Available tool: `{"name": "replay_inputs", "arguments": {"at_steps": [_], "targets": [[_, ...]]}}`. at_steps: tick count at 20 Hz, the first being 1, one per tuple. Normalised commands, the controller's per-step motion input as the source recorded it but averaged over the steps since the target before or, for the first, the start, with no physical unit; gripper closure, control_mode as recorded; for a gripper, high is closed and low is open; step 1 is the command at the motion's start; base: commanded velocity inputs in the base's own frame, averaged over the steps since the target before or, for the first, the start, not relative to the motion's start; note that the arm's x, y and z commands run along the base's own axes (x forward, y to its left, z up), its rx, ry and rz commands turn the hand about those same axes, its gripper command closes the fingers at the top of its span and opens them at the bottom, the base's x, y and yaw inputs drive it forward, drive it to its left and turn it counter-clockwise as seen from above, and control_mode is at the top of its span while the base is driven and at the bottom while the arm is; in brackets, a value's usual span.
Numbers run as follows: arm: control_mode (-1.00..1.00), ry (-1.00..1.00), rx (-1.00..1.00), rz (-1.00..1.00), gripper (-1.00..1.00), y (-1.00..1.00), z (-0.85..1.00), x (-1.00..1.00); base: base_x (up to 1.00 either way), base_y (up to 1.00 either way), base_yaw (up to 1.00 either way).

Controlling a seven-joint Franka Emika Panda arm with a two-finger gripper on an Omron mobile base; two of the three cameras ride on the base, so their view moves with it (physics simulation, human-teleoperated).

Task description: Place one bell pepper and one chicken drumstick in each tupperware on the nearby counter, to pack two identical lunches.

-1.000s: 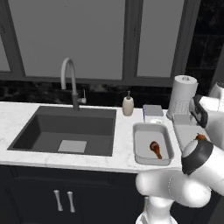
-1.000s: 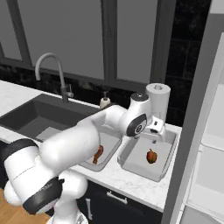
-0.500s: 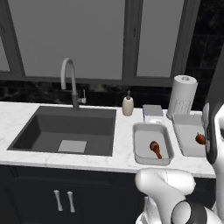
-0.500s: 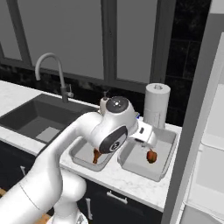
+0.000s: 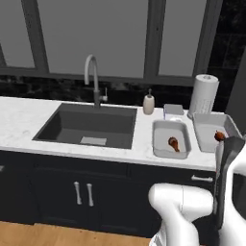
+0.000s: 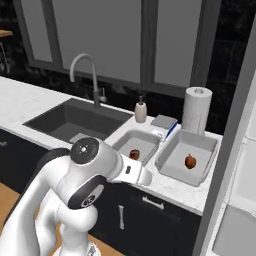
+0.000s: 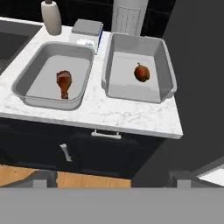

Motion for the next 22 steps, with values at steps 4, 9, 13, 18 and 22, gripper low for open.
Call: {"name": "replay_inputs", "arguments": {"at_steps": [4, 9, 13, 18, 22], "targets": [[1.00, 0.00, 0.00, 0.00, -1.00, 0.00, 0.00, 0.00, -1.00, -0.31, 0.13], [1.00, 0.00, 0.00, 0.00, -1.00, 0.00, 0.00, 0.00, -0.99, -0.60, 0.04], [1.00, 0.00, 0.00, 0.00, -1.00, 0.00, 0.00, 0.00, -0.51, -1.00, 0.00], [1.00, 0.00, 0.00, 0.00, -1.00, 0.00, 0.00, 0.00, 0.16, -0.97, 0.00], [1.00, 0.00, 0.00, 0.00, -1.00, 0.00, 0.00, 0.00, 0.41, -0.51, 0.03]]}}
